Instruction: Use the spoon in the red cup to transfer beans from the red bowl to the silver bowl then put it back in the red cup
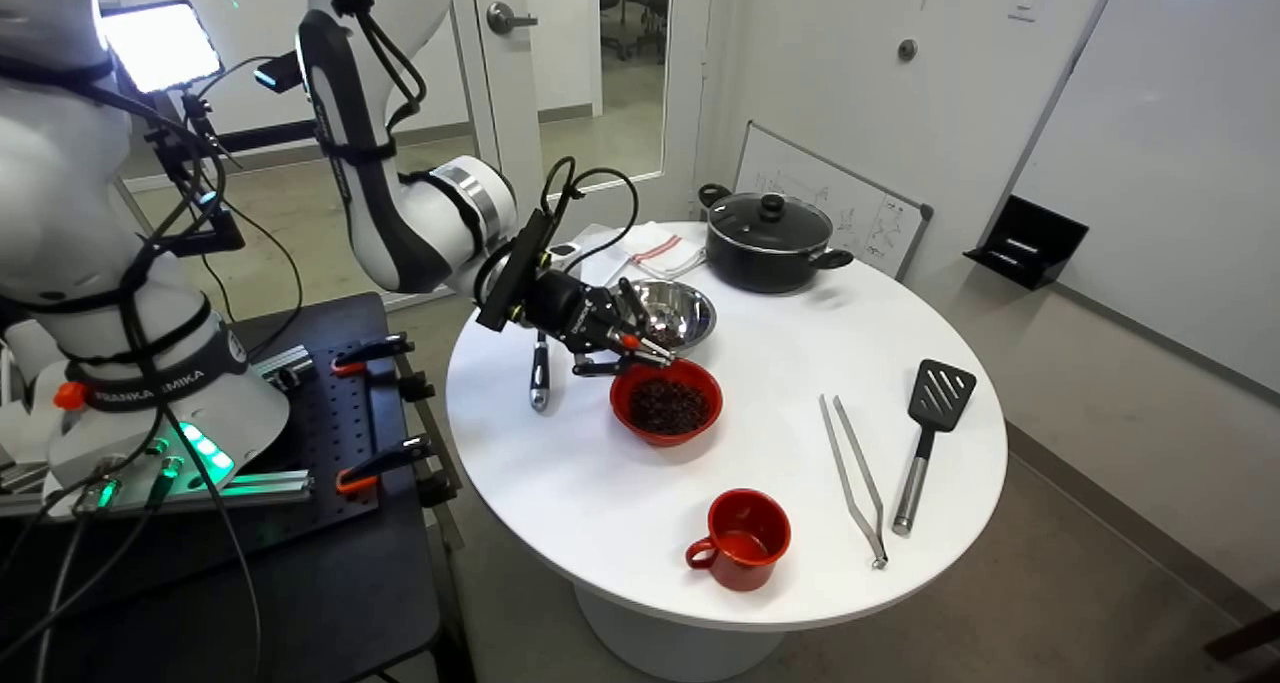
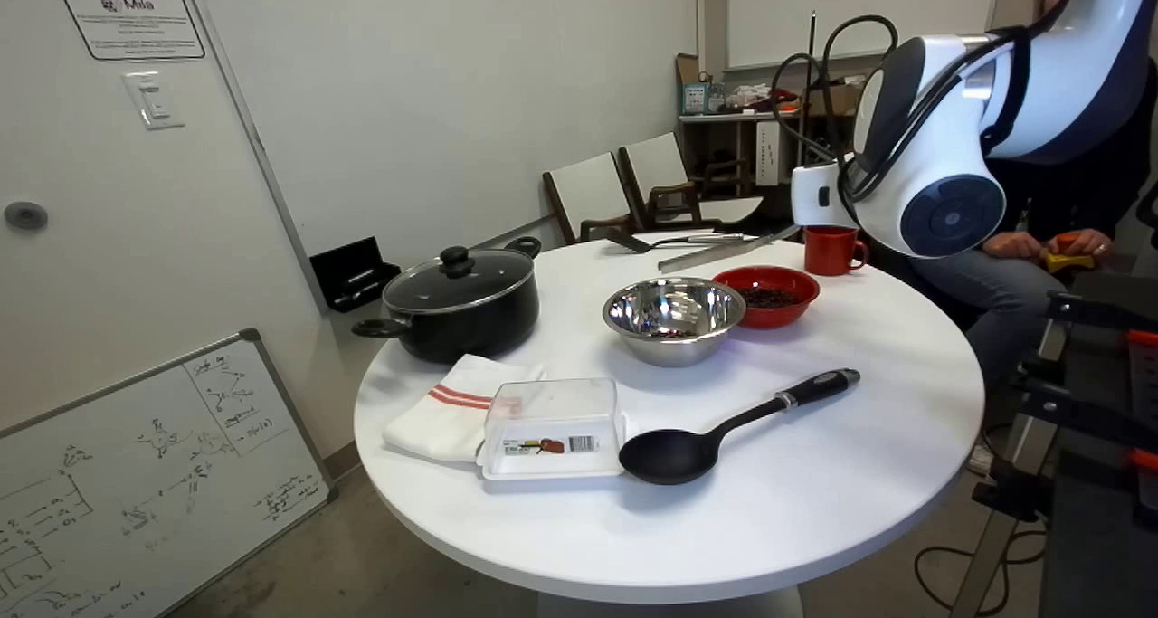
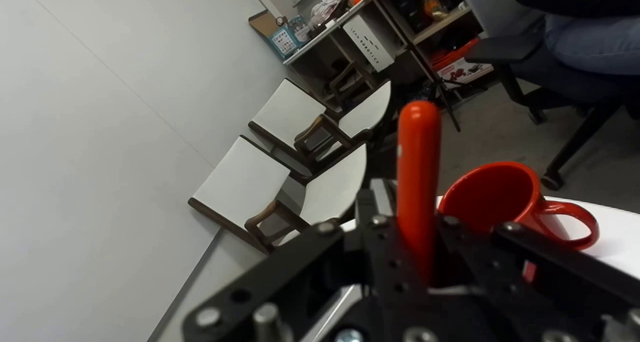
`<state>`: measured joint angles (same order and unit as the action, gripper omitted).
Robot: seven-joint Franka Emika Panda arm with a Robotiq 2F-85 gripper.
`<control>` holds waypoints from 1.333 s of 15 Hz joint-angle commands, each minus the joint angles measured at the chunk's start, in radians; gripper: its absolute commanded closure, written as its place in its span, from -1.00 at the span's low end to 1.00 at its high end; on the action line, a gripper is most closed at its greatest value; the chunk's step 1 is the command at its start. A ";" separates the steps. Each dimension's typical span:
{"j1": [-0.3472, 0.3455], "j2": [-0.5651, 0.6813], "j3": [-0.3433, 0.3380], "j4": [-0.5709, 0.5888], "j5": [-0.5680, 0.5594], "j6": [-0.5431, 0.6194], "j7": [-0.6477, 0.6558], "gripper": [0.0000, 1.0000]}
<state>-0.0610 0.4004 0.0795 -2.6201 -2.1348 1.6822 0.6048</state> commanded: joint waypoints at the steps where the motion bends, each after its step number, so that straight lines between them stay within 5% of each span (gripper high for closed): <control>1: 0.005 -0.048 0.005 -0.036 0.003 -0.001 0.022 0.97; 20: 0.013 -0.089 0.010 -0.055 0.004 0.001 0.032 0.97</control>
<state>-0.0561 0.3542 0.0855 -2.6406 -2.1348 1.6841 0.6200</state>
